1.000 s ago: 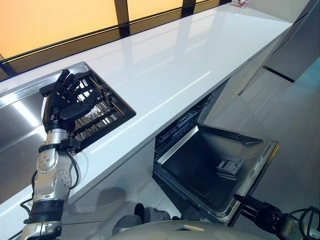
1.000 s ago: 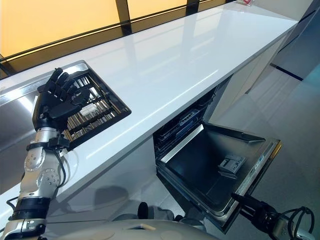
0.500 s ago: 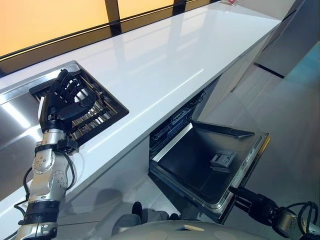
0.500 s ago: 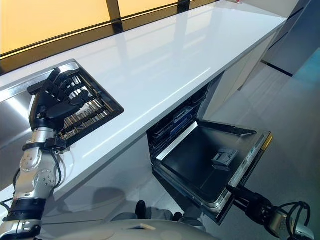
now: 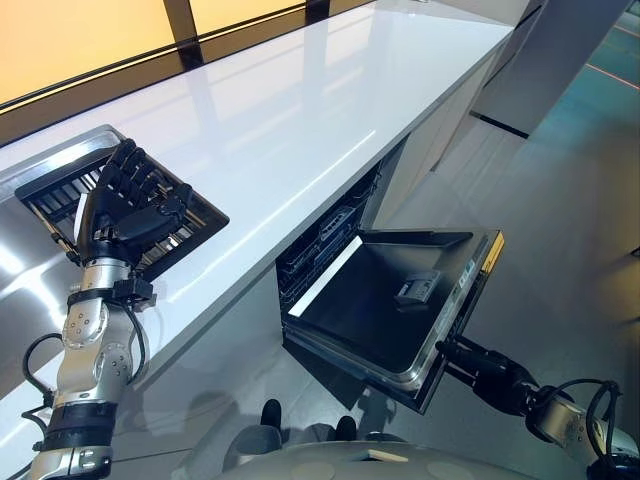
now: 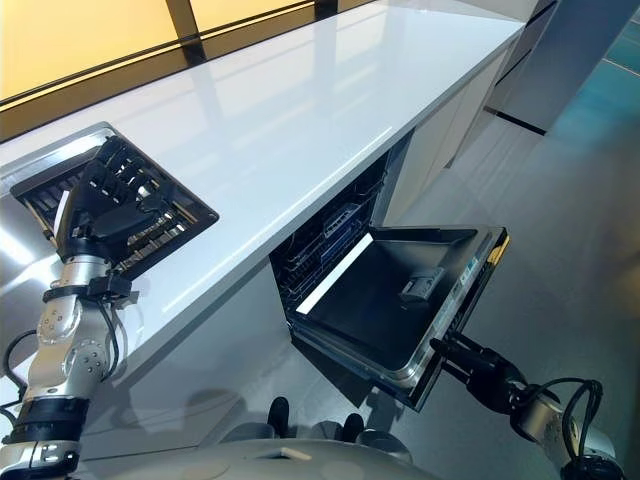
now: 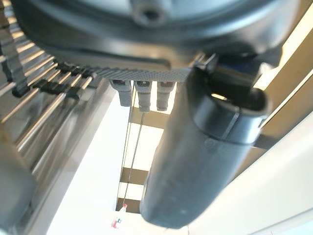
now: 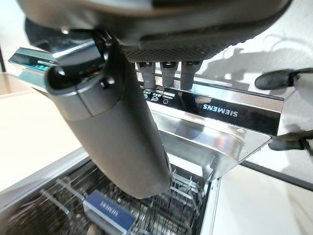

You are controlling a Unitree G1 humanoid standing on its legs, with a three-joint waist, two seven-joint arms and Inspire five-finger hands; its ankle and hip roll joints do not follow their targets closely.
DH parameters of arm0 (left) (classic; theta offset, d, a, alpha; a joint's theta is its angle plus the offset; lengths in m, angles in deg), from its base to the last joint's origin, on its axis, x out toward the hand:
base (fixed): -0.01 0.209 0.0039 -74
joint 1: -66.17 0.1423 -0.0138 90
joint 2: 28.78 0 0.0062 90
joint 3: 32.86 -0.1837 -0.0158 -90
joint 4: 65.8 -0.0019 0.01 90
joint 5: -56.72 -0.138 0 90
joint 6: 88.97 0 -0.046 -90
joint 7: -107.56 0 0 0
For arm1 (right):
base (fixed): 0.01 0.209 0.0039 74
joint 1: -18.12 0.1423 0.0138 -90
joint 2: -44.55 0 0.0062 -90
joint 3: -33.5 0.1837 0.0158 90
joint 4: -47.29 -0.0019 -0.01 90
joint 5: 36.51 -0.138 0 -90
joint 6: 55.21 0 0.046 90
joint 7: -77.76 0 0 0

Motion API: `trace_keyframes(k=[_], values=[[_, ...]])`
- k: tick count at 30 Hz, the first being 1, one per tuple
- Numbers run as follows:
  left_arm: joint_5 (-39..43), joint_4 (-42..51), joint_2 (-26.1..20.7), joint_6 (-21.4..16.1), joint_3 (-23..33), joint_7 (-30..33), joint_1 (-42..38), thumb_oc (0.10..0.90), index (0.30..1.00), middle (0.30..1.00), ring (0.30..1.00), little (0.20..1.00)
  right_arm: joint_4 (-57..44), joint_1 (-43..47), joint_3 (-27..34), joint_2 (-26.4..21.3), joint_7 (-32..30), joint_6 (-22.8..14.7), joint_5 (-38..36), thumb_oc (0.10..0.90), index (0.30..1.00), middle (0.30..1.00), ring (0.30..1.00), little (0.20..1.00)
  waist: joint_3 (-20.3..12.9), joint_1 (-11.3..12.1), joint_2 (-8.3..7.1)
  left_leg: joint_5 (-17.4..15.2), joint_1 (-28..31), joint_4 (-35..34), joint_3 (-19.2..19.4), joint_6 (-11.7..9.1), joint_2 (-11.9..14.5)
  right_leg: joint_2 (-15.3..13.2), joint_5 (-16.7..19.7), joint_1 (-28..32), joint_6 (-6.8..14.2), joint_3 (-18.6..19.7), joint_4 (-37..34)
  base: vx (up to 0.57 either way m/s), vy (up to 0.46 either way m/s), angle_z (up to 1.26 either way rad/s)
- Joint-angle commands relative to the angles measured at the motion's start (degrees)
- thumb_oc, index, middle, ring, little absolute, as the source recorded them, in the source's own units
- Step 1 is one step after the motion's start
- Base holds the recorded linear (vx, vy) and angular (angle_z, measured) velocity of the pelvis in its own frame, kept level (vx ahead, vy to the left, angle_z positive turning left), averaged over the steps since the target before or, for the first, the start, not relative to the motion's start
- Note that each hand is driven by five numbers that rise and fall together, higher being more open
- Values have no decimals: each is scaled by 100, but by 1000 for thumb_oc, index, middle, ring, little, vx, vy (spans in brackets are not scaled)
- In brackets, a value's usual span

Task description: Pick up plates and place into dishwasher.

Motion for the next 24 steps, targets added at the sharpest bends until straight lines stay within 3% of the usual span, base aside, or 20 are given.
trace_keyframes(k=[1,16,24], values=[[97,371,258,-380,-403,-89,-242,800,900,900,900,900,-1857,2613,-507,2006,2170,-533,-1777,800,900,900,900,900,-174,622,310,-1170,544,367,278,445,-662,-239,-820,-174,370,114,1060,10,8,-12],[144,342,286,-375,-402,-97,-240,800,900,900,900,900,-2438,2766,-575,2083,2151,-513,-1824,800,900,900,900,900,-197,632,301,-1175,533,380,273,465,-672,-255,-827,-214,381,102,1111,12,10,-4],[121,360,336,-358,-411,-35,-254,800,900,900,900,900,-3049,2913,-689,2186,1999,-402,-2105,800,900,900,900,900,-209,656,287,-1182,508,405,255,477,-681,-253,-838,-229,375,107,1130,10,6,70]])
